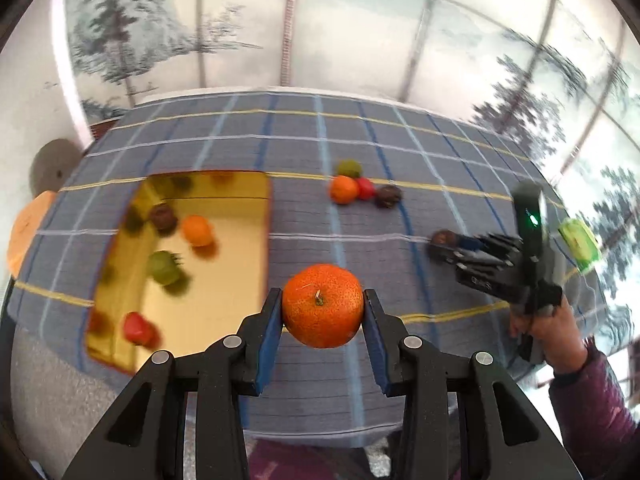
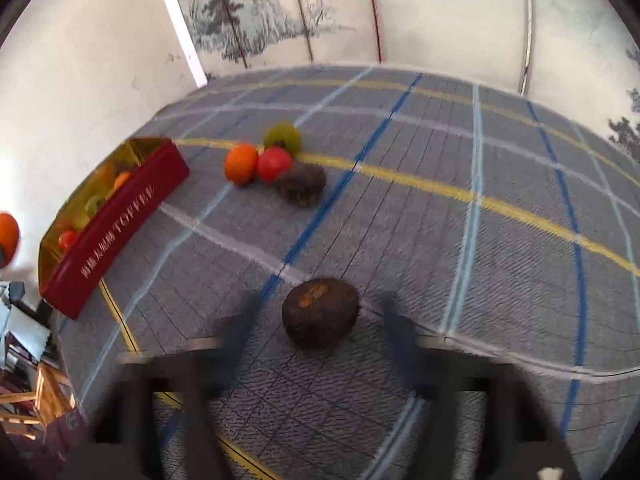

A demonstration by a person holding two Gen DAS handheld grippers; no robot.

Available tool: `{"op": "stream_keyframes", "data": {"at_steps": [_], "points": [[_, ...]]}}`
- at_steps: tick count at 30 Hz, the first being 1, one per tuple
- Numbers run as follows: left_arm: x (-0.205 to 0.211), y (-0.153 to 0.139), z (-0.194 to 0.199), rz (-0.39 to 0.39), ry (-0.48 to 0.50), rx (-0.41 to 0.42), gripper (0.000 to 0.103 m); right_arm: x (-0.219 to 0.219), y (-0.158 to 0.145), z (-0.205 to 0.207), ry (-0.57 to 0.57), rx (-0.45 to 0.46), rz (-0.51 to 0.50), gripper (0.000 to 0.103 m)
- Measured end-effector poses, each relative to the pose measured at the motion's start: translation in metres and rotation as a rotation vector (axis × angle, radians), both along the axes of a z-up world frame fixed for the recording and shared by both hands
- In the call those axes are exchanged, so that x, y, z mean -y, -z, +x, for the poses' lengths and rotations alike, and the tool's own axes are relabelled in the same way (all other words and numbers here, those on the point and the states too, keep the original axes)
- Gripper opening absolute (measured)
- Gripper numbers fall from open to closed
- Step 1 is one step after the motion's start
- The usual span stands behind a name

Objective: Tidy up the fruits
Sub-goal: 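Place the tangerine in the tin with the left gripper while the right gripper grasps the brown fruit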

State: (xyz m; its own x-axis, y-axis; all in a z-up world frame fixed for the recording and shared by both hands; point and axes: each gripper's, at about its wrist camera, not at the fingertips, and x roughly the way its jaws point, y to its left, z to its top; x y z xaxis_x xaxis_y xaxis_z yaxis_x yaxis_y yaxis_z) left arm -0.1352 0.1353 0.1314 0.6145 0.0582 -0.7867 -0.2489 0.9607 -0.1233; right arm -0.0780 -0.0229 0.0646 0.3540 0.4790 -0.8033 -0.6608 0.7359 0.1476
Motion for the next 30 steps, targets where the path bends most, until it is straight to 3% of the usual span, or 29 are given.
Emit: {"op": "stream_keyframes", "data": {"at_steps": [4,7,11,24,30], "points": [[-0.031,0.008,-0.012,0.034,-0.081,-0.007,0.040,0.008,0.001,-0.005,0.014,0.019,0.030,0.035],[-0.050,0.018,-0.016,0.039,-0.116,-0.011,0.040,0.025,-0.002,0.002,0.099,0.016,0.075,0.035],[-0.062,0.033,-0.013,0.044,-0.114,-0.024,0.040,0.031,0.001,0.011,0.139,-0.017,0.092,0.035],[-0.083,0.068,0.004,0.007,-0.110,-0.063,0.040,0.021,-0.001,0.009,0.144,0.015,0.042,0.035],[-0.079,0.071,0.007,0.059,-0.111,-0.061,0.041,0.021,-0.001,0.009,0.145,0.016,0.041,0.035]]}}
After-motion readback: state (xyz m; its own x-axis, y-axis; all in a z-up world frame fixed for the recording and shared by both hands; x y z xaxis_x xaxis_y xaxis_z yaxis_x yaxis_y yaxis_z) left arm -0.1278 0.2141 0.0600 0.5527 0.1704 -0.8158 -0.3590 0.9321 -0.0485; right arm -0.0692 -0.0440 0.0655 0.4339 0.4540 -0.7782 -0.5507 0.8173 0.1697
